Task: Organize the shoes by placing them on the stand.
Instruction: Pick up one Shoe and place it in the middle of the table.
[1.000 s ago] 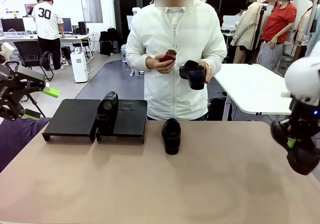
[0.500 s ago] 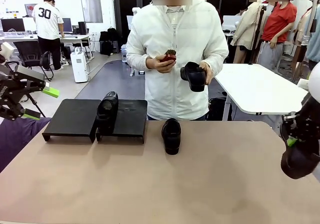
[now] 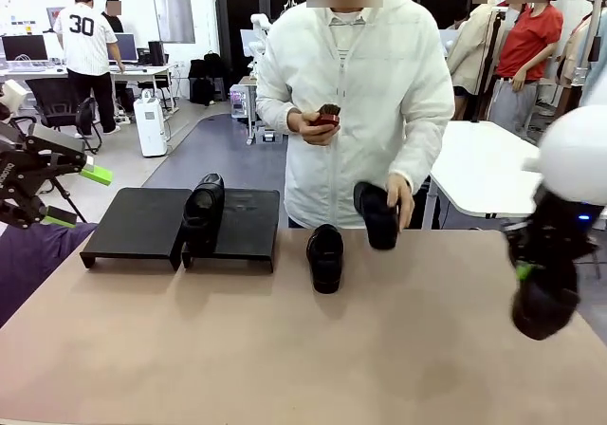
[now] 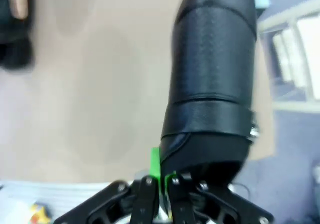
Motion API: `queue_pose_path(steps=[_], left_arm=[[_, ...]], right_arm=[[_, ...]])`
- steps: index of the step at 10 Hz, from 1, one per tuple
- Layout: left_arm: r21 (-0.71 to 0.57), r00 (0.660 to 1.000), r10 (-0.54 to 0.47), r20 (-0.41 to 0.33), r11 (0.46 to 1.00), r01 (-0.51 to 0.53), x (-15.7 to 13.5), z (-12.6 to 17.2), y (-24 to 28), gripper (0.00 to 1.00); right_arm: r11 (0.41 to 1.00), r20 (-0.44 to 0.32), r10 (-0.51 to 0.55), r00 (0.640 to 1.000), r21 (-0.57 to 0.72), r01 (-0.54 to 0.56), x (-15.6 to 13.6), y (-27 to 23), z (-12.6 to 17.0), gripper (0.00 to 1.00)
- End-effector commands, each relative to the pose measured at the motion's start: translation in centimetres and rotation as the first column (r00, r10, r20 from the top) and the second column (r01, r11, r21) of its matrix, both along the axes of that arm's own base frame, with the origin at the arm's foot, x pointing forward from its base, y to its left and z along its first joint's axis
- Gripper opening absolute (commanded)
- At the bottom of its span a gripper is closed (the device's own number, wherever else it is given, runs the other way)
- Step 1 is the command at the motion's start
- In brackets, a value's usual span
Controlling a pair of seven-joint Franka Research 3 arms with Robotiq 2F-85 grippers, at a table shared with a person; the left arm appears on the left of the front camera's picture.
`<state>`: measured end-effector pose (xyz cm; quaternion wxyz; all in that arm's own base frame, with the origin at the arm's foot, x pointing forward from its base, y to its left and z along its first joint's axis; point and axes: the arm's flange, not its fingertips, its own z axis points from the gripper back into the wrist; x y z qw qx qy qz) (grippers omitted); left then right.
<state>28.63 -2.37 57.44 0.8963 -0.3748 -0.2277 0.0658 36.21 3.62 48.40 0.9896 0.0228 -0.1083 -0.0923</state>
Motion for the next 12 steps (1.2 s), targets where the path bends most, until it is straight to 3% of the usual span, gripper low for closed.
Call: queue_pose_path(steps=[1,2,4,5,6,8,11,12], left_arm=[[-0.016,1.0,-0.011,0.004,1.0,0.011,0.0,0.0,0.1,1.0],[-0.016,1.0,-0.011,0.004,1.0,0.011,0.0,0.0,0.1,1.0],[-0.016,1.0,-0.011,0.004,1.0,0.011,0.0,0.0,0.1,1.0],[-0.016,1.0,-0.011,0.004,1.0,0.011,0.0,0.0,0.1,1.0],[-0.016,1.0,-0.011,0.004,1.0,0.011,0.0,0.0,0.1,1.0],[-0.016,1.0,-0.011,0.004,1.0,0.011,0.0,0.0,0.1,1.0],[-0.016,1.0,-0.011,0.004,1.0,0.011,0.0,0.0,0.1,1.0],[-0.016,1.0,-0.011,0.004,1.0,0.011,0.0,0.0,0.1,1.0]], right_arm=[[0.98,0.022,0.055,0.998,-0.19,-0.05,2.1,4.2,2.0,0.0],[0.986,0.027,-0.022,0.999,-0.163,0.026,1.5,0.7,3.5,0.0],[0.978,0.015,-0.183,0.983,-0.095,0.184,-2.8,-6.2,5.3,0.0],[0.985,-0.015,-0.163,0.987,-0.061,0.161,-5.5,-8.4,5.7,0.0],[0.975,0.012,-0.22,0.976,0.04,0.219,-6.8,-10.3,5.9,0.0],[0.96,0.027,-0.268,0.963,0.088,0.265,-6.7,-10.6,5.1,0.0],[0.976,0.033,-0.213,0.977,0.063,0.21,-4.7,-7.8,4.9,0.0],[0.987,0.03,-0.148,0.988,0.059,0.147,-3.8,-4.1,5.1,0.0]])
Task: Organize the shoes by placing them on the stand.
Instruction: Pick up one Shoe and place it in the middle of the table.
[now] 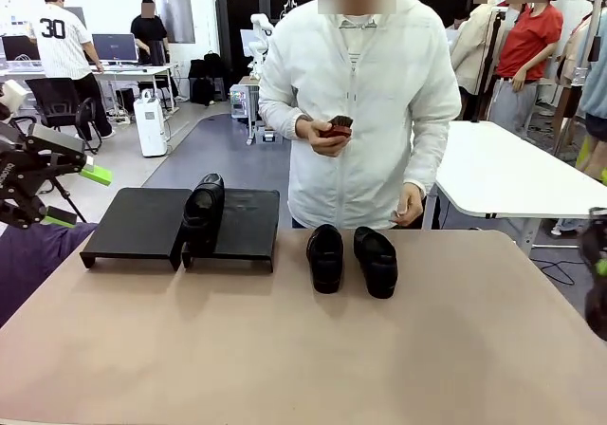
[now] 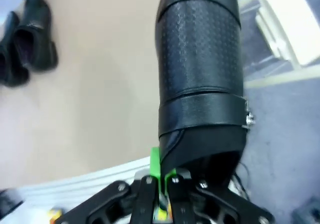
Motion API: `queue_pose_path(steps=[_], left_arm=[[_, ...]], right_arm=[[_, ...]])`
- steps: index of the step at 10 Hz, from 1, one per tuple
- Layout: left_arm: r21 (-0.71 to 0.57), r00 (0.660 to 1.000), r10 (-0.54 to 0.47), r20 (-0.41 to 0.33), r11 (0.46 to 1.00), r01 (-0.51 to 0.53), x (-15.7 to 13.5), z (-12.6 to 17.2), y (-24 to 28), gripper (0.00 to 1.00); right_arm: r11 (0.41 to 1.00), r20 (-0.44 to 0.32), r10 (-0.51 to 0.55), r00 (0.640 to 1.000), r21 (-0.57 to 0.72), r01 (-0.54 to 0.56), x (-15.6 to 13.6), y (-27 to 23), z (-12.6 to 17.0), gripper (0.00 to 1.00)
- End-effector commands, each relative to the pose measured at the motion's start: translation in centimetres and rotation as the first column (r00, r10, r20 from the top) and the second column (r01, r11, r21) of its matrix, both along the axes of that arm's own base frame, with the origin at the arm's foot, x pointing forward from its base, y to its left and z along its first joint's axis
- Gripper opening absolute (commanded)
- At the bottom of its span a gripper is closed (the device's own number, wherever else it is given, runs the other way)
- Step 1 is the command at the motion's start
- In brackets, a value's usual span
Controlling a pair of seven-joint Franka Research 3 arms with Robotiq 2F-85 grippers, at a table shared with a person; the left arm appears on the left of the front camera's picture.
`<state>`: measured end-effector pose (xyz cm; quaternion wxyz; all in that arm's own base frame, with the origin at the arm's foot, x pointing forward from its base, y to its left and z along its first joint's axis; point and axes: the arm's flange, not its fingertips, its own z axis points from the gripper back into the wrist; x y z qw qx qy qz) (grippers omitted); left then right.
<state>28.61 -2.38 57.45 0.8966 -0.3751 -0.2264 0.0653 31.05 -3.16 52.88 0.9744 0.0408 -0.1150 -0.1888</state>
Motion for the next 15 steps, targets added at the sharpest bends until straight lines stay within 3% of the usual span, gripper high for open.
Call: queue_pose_path(steps=[1,3,4,6,9,13,15], left_arm=[[-0.016,1.0,-0.009,0.006,1.0,0.009,0.0,0.0,0.1,1.0],[-0.016,1.0,-0.009,0.006,1.0,0.009,0.0,0.0,0.1,1.0],[-0.016,1.0,-0.009,0.006,1.0,0.009,0.0,0.0,0.1,1.0],[-0.016,1.0,-0.009,0.006,1.0,0.009,0.0,0.0,0.1,1.0],[-0.016,1.0,-0.009,0.006,1.0,0.009,0.0,0.0,0.1,1.0],[-0.016,1.0,-0.009,0.006,1.0,0.009,0.0,0.0,0.1,1.0],[-0.016,1.0,-0.009,0.006,1.0,0.009,0.0,0.0,0.1,1.0]], right_arm=[[0.995,0.02,0.097,0.995,-0.01,-0.097,2.1,7.7,0.5,0.0],[0.964,-0.005,0.266,0.964,0.031,-0.266,3.8,18.6,-1.0,0.0],[0.96,-0.015,0.271,0.962,0.08,-0.269,5.3,23.6,-3.1,0.0],[0.91,-0.103,0.388,0.916,0.198,-0.364,7.2,29.7,-6.8,0.0],[0.852,-0.112,0.5,0.859,0.238,-0.465,9.1,34.7,-9.9,0.0],[0.804,-0.278,0.583,0.764,0.337,-0.49,10.5,37.3,-13.8,0.0],[0.818,-0.253,0.566,0.785,0.287,-0.498,9.7,37.5,-13.6,0.0]])
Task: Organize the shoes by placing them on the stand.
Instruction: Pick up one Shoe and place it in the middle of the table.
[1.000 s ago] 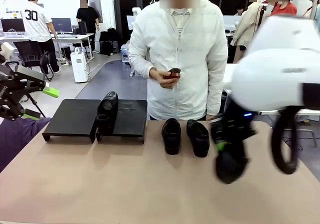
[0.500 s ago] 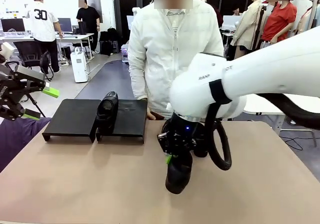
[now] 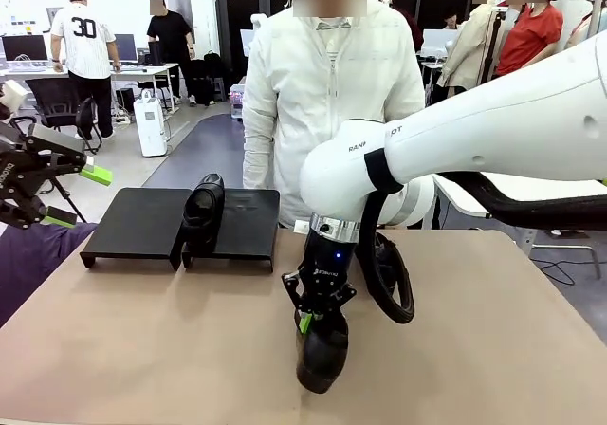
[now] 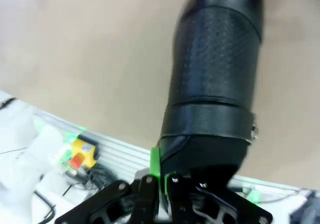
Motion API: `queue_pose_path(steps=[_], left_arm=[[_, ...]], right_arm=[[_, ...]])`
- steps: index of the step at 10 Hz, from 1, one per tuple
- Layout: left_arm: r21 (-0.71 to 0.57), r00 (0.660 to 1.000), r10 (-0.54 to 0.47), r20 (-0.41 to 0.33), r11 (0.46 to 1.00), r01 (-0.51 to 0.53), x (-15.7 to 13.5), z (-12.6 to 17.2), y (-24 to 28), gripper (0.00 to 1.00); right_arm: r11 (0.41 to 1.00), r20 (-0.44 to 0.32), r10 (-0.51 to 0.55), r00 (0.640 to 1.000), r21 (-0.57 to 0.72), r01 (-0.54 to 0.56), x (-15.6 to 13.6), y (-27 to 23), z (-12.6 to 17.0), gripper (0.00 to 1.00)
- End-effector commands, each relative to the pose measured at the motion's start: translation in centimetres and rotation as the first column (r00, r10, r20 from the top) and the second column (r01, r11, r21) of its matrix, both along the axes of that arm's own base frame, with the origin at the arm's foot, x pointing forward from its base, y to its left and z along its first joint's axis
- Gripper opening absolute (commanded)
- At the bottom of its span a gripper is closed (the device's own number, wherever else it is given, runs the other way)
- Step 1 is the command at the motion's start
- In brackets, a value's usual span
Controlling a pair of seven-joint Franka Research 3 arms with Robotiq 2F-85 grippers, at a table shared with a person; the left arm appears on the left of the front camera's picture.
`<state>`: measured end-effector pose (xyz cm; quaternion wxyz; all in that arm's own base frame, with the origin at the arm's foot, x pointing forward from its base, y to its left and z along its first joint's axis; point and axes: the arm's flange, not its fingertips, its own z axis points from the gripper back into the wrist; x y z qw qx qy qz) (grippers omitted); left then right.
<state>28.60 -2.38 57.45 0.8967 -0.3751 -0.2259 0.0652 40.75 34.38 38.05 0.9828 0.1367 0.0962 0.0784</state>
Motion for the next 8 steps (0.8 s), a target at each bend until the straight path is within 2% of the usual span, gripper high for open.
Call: queue_pose_path(steps=[1,4,6,7,8], left_arm=[[-0.016,1.0,-0.008,0.007,1.0,0.008,0.0,0.0,0.1,1.0],[-0.016,1.0,-0.008,0.007,1.0,0.008,0.0,0.0,0.1,1.0],[-0.016,1.0,-0.008,0.007,1.0,0.008,0.0,0.0,0.1,1.0],[-0.016,1.0,-0.008,0.007,1.0,0.008,0.0,0.0,0.1,1.0],[-0.016,1.0,-0.008,0.007,1.0,0.008,0.0,0.0,0.1,1.0]], right_arm=[[1.0,0.023,0.008,1.0,0.006,-0.008,-0.4,0.1,1.5,0.0],[0.995,-0.068,0.097,0.993,0.011,-0.096,-1.0,0.7,0.6,0.0],[0.997,-0.054,0.08,0.995,0.019,-0.079,-0.8,0.6,0.4,0.0],[0.996,-0.056,0.087,0.995,0.027,-0.086,-0.6,0.6,0.1,0.42],[0.996,-0.078,0.085,0.993,0.042,-0.082,-0.5,0.5,0.1,1.0]])
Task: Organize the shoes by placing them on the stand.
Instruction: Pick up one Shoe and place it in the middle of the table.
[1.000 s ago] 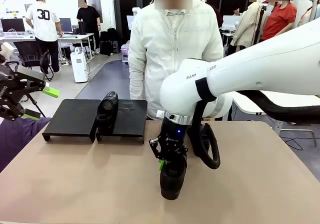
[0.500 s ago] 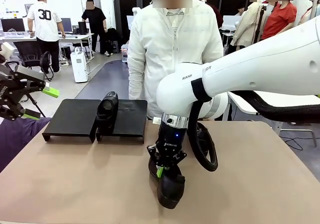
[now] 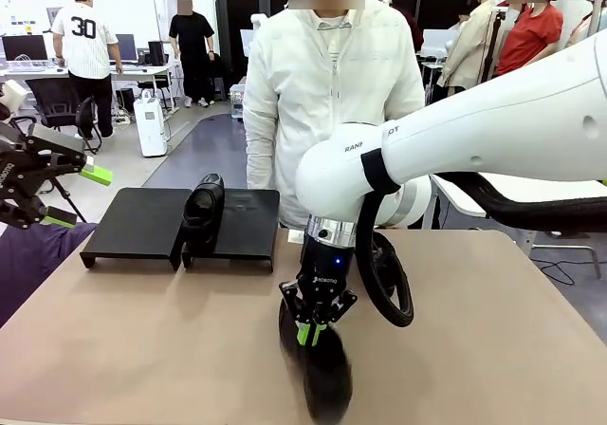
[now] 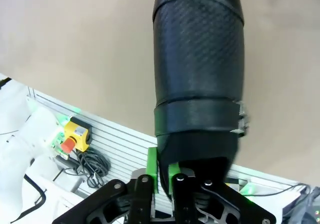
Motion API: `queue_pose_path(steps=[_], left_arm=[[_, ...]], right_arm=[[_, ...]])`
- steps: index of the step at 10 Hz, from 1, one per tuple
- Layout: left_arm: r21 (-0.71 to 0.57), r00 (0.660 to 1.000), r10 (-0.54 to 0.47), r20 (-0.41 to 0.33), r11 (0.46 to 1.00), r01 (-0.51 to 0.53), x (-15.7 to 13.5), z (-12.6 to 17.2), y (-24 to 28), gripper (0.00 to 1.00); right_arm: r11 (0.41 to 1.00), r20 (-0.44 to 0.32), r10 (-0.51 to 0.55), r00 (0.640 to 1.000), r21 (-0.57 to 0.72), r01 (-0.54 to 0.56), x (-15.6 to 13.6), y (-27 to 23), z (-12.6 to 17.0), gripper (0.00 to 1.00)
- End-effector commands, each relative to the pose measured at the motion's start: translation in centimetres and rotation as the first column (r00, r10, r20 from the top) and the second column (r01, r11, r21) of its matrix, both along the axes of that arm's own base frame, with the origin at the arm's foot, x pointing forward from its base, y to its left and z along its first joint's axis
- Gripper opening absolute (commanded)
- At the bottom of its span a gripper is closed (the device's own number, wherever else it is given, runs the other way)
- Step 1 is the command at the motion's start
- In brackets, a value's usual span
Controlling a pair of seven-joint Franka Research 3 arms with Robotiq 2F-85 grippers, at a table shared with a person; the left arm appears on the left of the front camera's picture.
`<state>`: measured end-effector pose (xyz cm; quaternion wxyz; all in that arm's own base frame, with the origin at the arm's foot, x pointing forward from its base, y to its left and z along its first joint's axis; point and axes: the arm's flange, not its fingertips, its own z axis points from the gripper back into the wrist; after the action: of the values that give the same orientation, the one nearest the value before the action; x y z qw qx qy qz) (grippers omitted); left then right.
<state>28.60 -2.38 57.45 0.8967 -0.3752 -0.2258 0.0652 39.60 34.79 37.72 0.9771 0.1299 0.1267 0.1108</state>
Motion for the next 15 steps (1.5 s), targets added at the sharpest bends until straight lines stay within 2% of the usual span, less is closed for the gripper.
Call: queue_pose_path(steps=[1,3,4,5,6,7,8,9,10,11,13,15], left_arm=[[-0.016,1.0,-0.008,0.007,1.0,0.008,0.0,0.0,0.1,1.0],[-0.016,1.0,-0.008,0.007,1.0,0.008,0.0,0.0,0.1,1.0],[-0.016,1.0,-0.008,0.007,1.0,0.008,0.0,0.0,0.1,1.0],[-0.016,1.0,-0.008,0.007,1.0,0.008,0.0,0.0,0.1,1.0],[-0.016,1.0,-0.008,0.007,1.0,0.008,0.0,0.0,0.1,1.0],[-0.016,1.0,-0.008,0.007,1.0,0.008,0.0,0.0,0.1,1.0],[-0.016,1.0,-0.008,0.007,1.0,0.008,0.0,0.0,0.1,1.0],[-0.016,1.0,-0.008,0.007,1.0,0.008,0.0,0.0,0.1,1.0],[-0.016,1.0,-0.008,0.007,1.0,0.008,0.0,0.0,0.1,1.0],[-0.016,1.0,-0.008,0.007,1.0,0.008,0.0,0.0,0.1,1.0],[-0.016,1.0,-0.008,0.007,1.0,0.008,0.0,0.0,0.1,1.0],[-0.016,1.0,-0.008,0.007,1.0,0.008,0.0,0.0,0.1,1.0]], right_arm=[[0.998,-0.039,0.008,0.999,0.061,-0.006,0.7,-0.1,0.5,1.0],[0.994,-0.077,0.038,0.996,0.104,-0.03,0.8,-0.6,1.3,1.0],[0.99,-0.079,0.04,0.996,0.136,-0.029,0.9,-1.6,2.3,1.0],[0.986,-0.05,0.022,0.998,0.167,-0.013,0.9,-3.7,4.3,1.0],[0.984,0.025,-0.043,0.999,0.174,0.038,0.5,-7.1,6.8,1.0],[0.985,0.092,-0.12,0.988,0.136,0.107,-1.1,-11.7,9.5,1.0],[0.978,0.165,-0.192,0.968,0.12,0.173,-2.5,-14.7,11.1,1.0],[0.965,0.206,-0.246,0.947,0.148,0.218,-4.8,-19.3,13.4,1.0],[0.923,0.27,-0.381,0.884,0.169,0.346,-7.1,-24.8,15.6,1.0],[0.89,0.262,-0.447,0.855,0.226,0.396,-8.7,-29.5,17.0,1.0],[0.869,0.166,-0.445,0.88,0.318,0.38,-9.7,-36.2,17.3,1.0],[0.872,0.163,-0.398,0.903,0.374,0.317,-9.2,-38.4,15.9,1.0]])
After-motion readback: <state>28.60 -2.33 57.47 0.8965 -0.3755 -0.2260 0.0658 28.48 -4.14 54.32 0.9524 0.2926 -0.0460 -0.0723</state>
